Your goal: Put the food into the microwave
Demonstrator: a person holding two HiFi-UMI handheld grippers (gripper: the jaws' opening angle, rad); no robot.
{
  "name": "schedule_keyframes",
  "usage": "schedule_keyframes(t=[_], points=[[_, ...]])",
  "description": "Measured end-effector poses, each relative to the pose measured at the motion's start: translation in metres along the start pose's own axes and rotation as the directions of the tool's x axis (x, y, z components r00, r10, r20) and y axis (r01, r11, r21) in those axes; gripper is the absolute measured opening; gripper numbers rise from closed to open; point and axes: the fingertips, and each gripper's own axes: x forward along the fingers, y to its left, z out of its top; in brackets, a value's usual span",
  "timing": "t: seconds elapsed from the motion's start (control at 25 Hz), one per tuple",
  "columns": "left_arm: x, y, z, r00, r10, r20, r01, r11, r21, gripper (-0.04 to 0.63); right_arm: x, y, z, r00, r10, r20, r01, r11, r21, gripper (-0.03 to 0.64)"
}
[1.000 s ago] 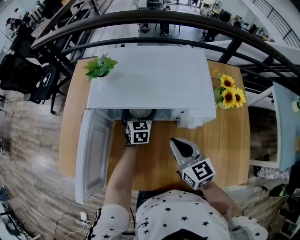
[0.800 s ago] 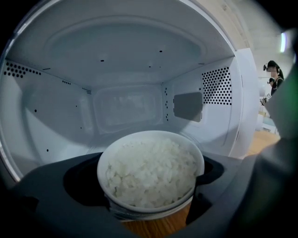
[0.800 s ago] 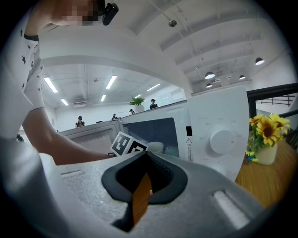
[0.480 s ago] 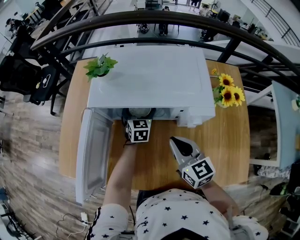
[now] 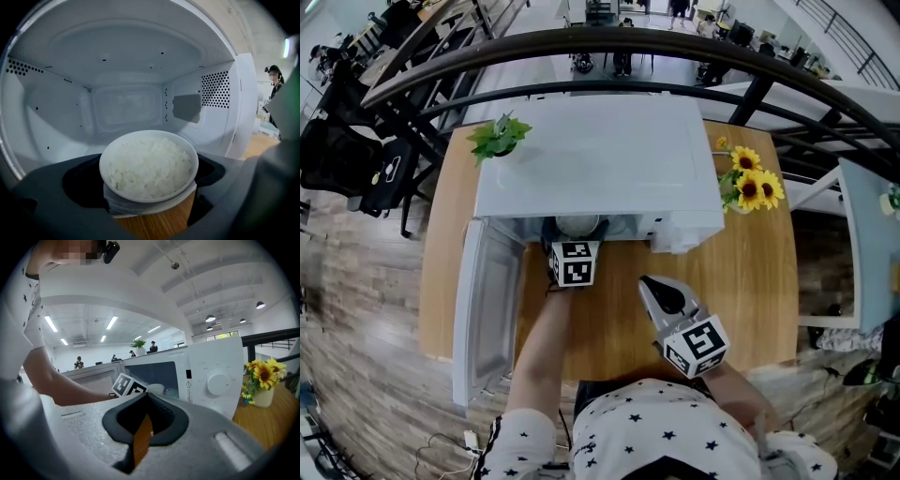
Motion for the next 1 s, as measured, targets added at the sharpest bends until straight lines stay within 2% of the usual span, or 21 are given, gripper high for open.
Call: schedule_keyframes(t=[0.6,1.0], points=[[-0.056,-0.013,-0.015,1.0,0.011,-0.002,-0.011,0.998,-0.059,0.529,-0.03,0.02,0.003,0.999,-0.028,0.038,0.029,0.999,-0.02,0.005],[-0.111,-0.039,-0.004,0.997,-0.032,0.063,0.04,0.991,-0.13,0.528,-0.054,0.034,0.004,0.996,-0.054,0.076,0.056,0.998,-0.025,0.005]])
